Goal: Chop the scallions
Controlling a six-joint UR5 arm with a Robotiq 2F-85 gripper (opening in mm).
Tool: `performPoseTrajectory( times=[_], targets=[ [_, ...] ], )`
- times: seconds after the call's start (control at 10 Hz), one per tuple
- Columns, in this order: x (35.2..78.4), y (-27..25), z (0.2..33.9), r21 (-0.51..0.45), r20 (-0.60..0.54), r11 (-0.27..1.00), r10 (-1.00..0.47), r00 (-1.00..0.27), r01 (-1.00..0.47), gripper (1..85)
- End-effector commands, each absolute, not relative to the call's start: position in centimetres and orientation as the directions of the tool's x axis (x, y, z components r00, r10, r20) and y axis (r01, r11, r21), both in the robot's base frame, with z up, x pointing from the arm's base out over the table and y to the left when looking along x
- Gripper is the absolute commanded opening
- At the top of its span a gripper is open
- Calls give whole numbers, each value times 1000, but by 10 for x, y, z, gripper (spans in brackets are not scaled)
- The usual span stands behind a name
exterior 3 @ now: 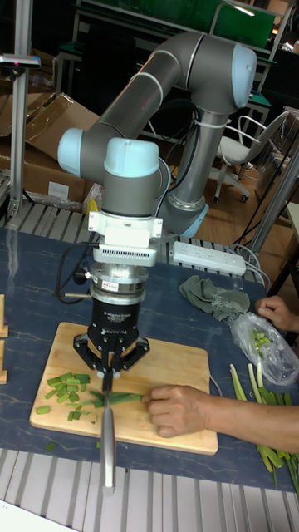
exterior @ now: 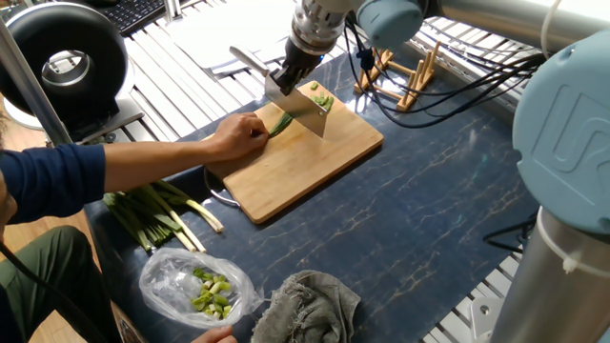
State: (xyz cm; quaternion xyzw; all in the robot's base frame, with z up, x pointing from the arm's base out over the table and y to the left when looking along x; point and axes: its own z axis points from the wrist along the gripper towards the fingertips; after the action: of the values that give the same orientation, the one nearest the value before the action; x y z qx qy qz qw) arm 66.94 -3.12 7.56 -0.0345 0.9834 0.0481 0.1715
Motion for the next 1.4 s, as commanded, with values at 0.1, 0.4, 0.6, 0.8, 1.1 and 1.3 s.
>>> performPoseTrajectory(
  times=[0.1,0.4,0.6,0.8,1.1,1.3],
  targets=[
    [659,-35,80,91,-342,992,-51,-938,-87,13],
    [657,-37,76,87,-346,992,-57,-936,-93,13],
    [665,-34,73,88,-355,992,-52,-934,-88,13],
    [676,-29,70,89,-362,993,-38,-931,-75,13],
    [679,-33,84,100,-348,991,-51,-936,-91,13],
    [685,-36,85,109,-351,990,-51,-935,-94,13]
  ],
)
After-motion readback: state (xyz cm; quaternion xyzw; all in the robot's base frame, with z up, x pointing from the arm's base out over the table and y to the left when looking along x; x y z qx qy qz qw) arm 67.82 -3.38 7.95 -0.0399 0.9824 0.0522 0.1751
